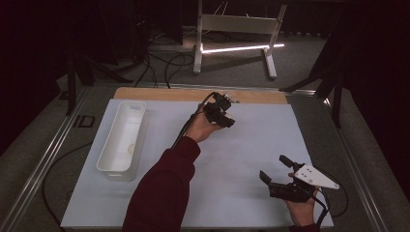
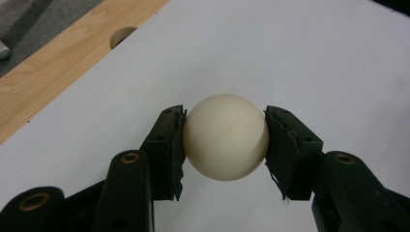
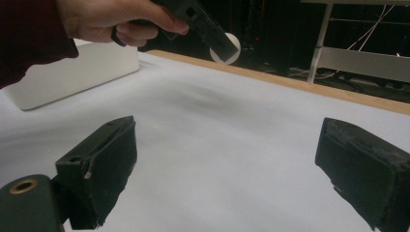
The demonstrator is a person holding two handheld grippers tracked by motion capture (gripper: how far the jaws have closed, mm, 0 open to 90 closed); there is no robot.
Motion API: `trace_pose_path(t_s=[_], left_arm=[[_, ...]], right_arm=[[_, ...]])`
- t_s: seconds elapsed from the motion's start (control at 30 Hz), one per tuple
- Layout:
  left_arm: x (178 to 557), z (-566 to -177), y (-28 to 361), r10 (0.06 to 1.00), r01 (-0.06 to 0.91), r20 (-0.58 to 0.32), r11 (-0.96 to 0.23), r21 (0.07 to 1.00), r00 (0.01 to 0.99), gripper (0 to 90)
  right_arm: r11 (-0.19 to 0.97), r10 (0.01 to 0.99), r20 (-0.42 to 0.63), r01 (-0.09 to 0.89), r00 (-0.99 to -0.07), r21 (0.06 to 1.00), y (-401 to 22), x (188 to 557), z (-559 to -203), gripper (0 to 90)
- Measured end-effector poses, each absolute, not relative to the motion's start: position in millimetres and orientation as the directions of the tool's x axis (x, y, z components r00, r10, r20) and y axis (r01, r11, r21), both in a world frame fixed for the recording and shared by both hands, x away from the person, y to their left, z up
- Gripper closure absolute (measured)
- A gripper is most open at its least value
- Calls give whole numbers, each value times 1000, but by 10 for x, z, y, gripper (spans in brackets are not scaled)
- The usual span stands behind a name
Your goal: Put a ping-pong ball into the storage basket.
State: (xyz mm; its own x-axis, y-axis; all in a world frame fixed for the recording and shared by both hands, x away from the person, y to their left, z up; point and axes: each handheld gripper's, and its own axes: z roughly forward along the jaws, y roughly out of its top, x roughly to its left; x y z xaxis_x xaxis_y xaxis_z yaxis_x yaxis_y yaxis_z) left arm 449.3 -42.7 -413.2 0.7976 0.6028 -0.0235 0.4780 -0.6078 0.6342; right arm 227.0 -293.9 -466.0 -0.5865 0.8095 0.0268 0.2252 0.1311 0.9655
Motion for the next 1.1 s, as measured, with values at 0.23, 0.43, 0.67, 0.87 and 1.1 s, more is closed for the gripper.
trace_pose_path(t_s=[0.23, 0.43, 0.67, 0.87, 1.1], left_arm=[[4444, -4043, -380, 591, 458, -3, -621, 637, 806, 517], [4421, -4003, -345, 588, 455, -2, -623, 636, 809, 518], [4381, -3929, -275, 584, 447, 2, -625, 639, 812, 517], [4365, -3896, -235, 578, 442, 7, -632, 637, 816, 517], [4338, -3871, -209, 570, 435, 14, -642, 632, 821, 517]], right_arm=[[132, 810, 27, 227, -586, 965, -2935, 2268, -4658, 72], [132, 810, 27, 227, -586, 965, -2934, 2267, -4658, 72], [133, 812, 24, 225, -584, 965, -2940, 2271, -4664, 72], [155, 817, 4, 226, -577, 962, -2918, 2272, -4675, 72], [155, 816, 4, 225, -578, 962, -2913, 2275, -4678, 72]])
